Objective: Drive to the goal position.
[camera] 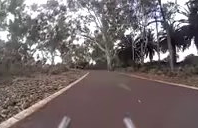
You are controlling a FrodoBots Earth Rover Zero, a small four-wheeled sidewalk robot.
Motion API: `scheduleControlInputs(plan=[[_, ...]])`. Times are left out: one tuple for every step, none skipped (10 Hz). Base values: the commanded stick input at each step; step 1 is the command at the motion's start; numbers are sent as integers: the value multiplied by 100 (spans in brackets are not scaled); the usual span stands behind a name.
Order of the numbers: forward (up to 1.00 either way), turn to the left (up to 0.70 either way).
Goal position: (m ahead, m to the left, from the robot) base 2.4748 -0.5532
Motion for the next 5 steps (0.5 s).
scheduleControlInputs(plan=[[60, 0], [60, 0], [60, 0], [60, 0], [60, 0]])
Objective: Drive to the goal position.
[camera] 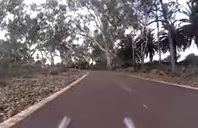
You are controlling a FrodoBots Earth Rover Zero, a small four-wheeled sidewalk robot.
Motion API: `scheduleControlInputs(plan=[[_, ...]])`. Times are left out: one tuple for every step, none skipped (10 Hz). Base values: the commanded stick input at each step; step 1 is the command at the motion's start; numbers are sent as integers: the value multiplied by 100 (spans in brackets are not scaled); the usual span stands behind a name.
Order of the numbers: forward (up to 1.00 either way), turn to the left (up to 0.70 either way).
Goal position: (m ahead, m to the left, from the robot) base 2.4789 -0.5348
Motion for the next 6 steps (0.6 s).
scheduleControlInputs(plan=[[60, 0], [60, 0], [60, 0], [60, 0], [60, 0], [60, 0]])
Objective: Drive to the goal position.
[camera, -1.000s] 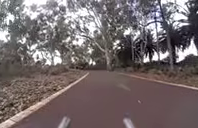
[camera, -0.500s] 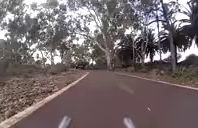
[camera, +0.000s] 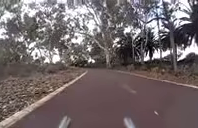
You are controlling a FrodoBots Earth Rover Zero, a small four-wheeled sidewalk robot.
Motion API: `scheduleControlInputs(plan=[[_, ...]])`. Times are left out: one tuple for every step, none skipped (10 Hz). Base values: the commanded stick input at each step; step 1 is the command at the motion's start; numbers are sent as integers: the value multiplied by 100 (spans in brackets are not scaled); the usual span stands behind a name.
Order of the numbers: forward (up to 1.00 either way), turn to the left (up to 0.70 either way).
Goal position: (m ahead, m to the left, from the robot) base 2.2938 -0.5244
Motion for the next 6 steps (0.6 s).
scheduleControlInputs(plan=[[60, 0], [60, 0], [60, 0], [60, -1], [60, -3], [60, -5]])
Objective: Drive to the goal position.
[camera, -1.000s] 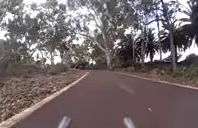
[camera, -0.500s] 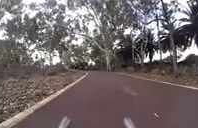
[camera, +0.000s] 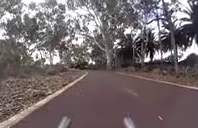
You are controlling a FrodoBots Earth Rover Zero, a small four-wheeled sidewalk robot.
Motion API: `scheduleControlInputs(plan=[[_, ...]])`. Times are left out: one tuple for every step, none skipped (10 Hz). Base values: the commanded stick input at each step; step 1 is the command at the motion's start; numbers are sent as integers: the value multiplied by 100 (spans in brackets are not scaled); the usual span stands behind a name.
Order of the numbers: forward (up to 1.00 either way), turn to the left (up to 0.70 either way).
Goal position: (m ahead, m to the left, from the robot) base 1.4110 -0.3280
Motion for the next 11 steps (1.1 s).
scheduleControlInputs(plan=[[60, -7], [60, -10], [60, -12], [60, -14], [54, -14], [48, -12], [42, -11], [36, -9], [30, -8], [24, -6], [18, -5]])
